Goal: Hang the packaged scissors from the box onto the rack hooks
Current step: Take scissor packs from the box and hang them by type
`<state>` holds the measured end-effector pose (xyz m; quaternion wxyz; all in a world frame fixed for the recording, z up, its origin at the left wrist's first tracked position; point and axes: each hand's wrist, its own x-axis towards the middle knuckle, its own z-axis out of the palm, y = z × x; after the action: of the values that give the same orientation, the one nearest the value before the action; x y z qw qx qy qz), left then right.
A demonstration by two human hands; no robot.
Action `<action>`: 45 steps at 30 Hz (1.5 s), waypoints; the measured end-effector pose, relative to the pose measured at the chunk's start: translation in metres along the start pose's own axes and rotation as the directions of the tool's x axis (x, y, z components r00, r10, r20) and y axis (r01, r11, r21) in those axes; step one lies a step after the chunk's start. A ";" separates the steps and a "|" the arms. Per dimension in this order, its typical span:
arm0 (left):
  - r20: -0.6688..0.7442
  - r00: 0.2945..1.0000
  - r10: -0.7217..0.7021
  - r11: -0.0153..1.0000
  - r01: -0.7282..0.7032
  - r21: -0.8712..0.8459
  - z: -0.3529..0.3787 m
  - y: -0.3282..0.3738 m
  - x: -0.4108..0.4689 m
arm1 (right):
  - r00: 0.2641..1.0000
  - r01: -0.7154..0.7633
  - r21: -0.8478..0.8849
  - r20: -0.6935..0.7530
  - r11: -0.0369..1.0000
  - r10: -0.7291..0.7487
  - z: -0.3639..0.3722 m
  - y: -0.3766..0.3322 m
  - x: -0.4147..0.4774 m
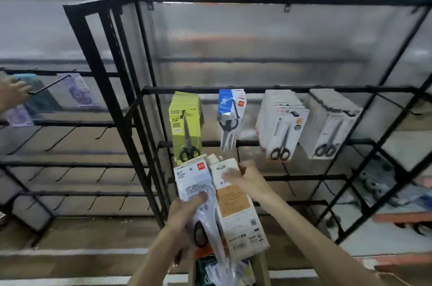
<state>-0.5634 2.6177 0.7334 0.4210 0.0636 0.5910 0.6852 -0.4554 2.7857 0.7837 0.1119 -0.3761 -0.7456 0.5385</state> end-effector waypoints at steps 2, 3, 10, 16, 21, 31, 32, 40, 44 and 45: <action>-0.010 1.000 0.007 1.000 -0.007 -0.002 0.007 0.000 -0.006 | 1.000 -0.031 -0.056 -0.003 0.998 0.031 -0.001 0.009 -0.024; -0.012 1.000 0.009 1.000 -0.009 -0.003 0.012 -0.001 -0.011 | 0.999 -0.040 -0.081 -0.036 0.996 0.037 -0.005 0.012 -0.033; -0.087 0.996 0.014 0.996 -0.006 0.091 0.022 -0.005 -0.030 | 0.947 -0.097 0.163 -0.289 0.982 0.142 -0.050 0.028 -0.071; 0.056 0.998 -0.007 0.999 0.005 0.041 0.062 -0.014 -0.051 | 0.956 0.046 0.432 -0.280 0.901 0.086 -0.080 0.015 -0.103; 0.111 0.993 -0.033 0.999 0.029 0.037 0.098 -0.026 -0.053 | 0.950 0.008 0.369 -0.294 0.930 0.108 -0.107 0.022 -0.110; 0.010 1.000 -0.006 1.000 0.006 0.011 0.179 -0.055 -0.052 | 0.893 0.175 0.289 -0.449 0.941 -0.029 -0.203 0.072 -0.105; -0.003 1.000 -0.006 1.000 0.006 -0.002 0.186 -0.059 -0.054 | 0.891 0.179 0.277 -0.452 0.944 -0.037 -0.216 0.075 -0.103; -0.112 0.993 -0.028 1.000 0.027 -0.008 0.226 -0.076 -0.057 | 0.850 0.205 0.300 -0.526 0.932 -0.018 -0.295 0.088 -0.059; -0.131 0.991 -0.027 1.000 0.026 -0.010 0.241 -0.073 -0.053 | 0.838 0.221 0.273 -0.545 0.936 -0.038 -0.313 0.084 -0.029; -0.120 0.993 -0.020 1.000 0.018 -0.012 0.244 -0.072 -0.051 | 0.833 0.224 0.258 -0.551 0.940 -0.047 -0.315 0.082 -0.020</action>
<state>-0.3523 2.7648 0.7639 0.3916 0.0144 0.6122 0.6868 -0.2254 3.0101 0.8402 0.4124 -0.4348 -0.6146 0.5129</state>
